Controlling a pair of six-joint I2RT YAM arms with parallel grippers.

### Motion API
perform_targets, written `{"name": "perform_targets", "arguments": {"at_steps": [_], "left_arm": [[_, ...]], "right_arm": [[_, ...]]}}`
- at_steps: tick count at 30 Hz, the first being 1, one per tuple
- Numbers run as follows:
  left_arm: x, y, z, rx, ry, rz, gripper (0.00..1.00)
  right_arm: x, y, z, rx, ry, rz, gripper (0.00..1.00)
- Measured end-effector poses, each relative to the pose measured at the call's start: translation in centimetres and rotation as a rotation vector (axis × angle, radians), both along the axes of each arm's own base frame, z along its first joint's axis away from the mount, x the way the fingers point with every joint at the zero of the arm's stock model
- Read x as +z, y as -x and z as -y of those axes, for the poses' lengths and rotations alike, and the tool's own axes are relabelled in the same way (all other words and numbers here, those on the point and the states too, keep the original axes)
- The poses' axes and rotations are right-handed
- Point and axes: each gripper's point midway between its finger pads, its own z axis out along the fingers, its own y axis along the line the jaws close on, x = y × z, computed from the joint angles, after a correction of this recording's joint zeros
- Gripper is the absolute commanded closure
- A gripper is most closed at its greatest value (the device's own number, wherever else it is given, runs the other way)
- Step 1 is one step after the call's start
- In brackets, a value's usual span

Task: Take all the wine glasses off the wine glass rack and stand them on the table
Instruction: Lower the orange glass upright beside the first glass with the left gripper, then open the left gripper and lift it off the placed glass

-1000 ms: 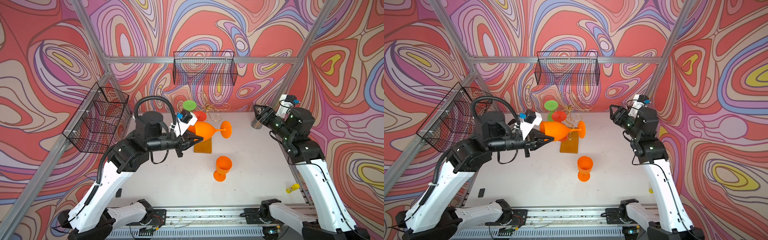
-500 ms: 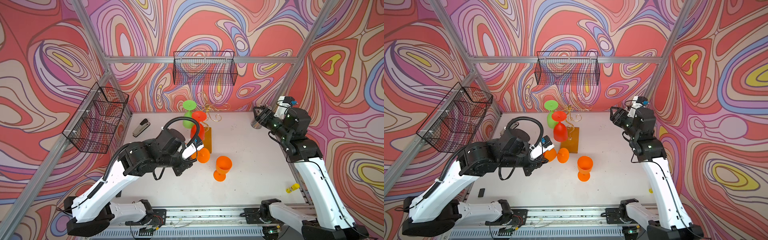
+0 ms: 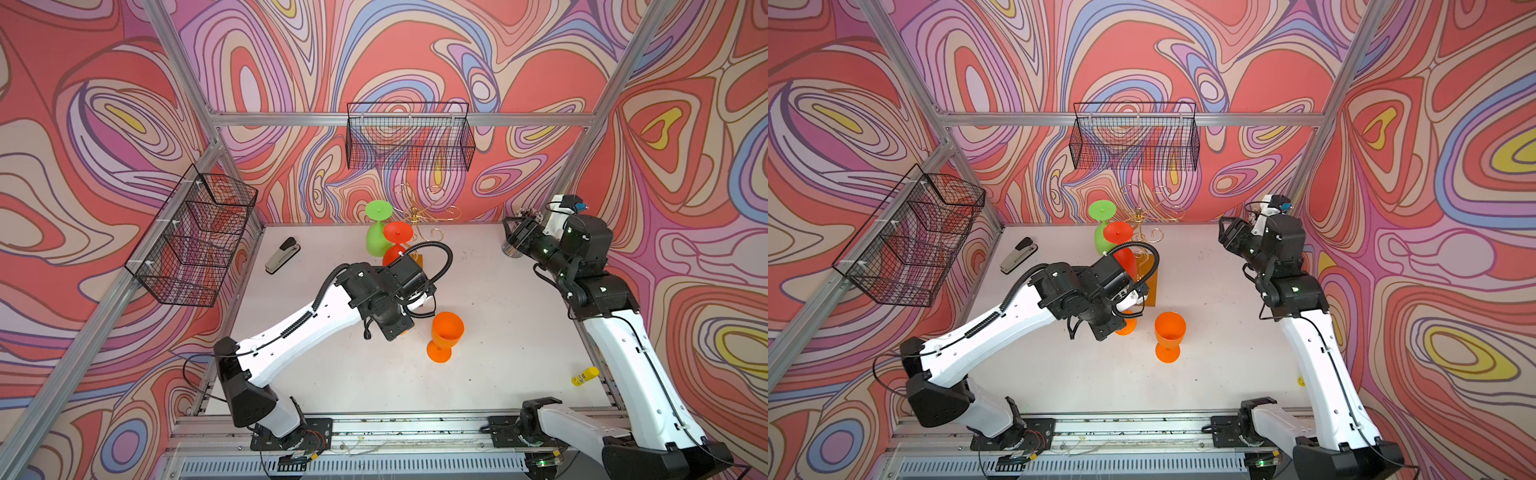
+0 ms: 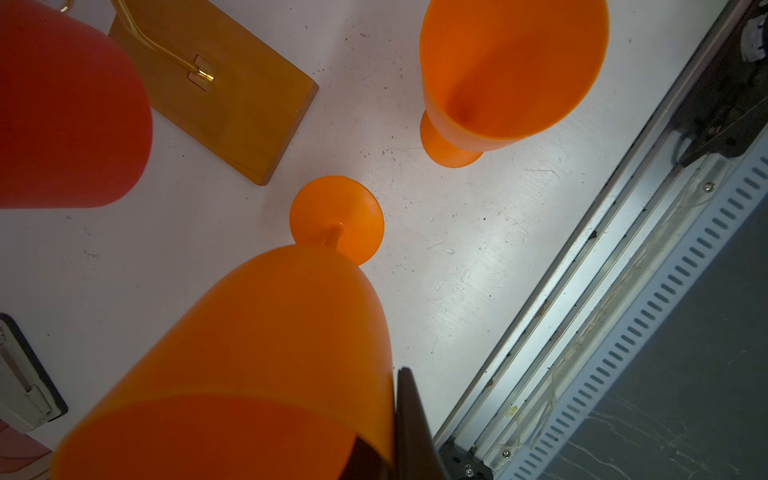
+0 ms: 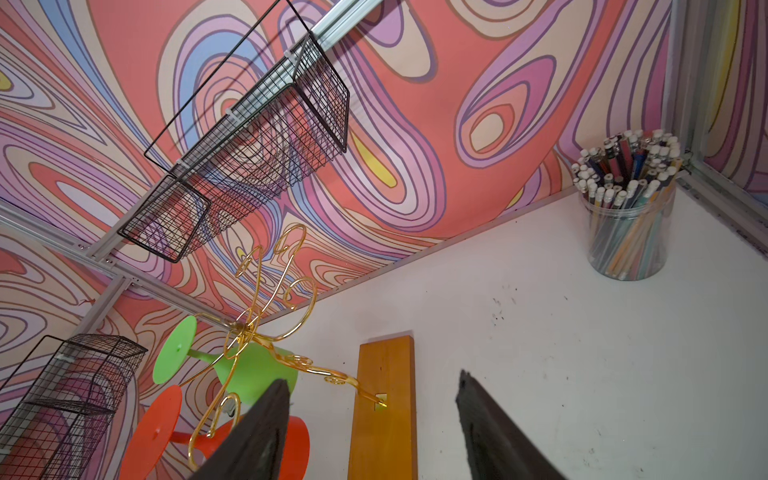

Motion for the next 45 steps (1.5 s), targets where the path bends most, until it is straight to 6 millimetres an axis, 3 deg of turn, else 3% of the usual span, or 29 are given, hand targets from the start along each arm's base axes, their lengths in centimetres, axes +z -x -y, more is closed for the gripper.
{"name": "perform_targets", "arguments": {"at_steps": [6,15,25,36,45], "left_arm": [[-2.1,0.4,1.4,-0.025,-0.033,-0.057,1.00],[-3.2,1.5,2.9,-0.061,-0.027,-0.107,1.00],[-6.6,2.2,2.7,-0.062,-0.098,-0.172,1.00],[-7.9,2.2,3.3,-0.066,-0.109,-0.190,1.00],[-8.5,2.1,3.5,-0.061,-0.121,-0.198,0.67]], "right_arm": [[-0.2,0.0,0.6,-0.031,0.025,-0.001,0.32],[-1.3,0.2,2.6,-0.139,0.067,-0.030,0.32],[-1.6,1.1,4.3,-0.223,0.099,-0.043,0.32],[-1.6,1.1,4.5,-0.236,0.103,-0.043,0.32],[-2.0,1.1,4.5,-0.235,0.104,-0.051,0.31]]}}
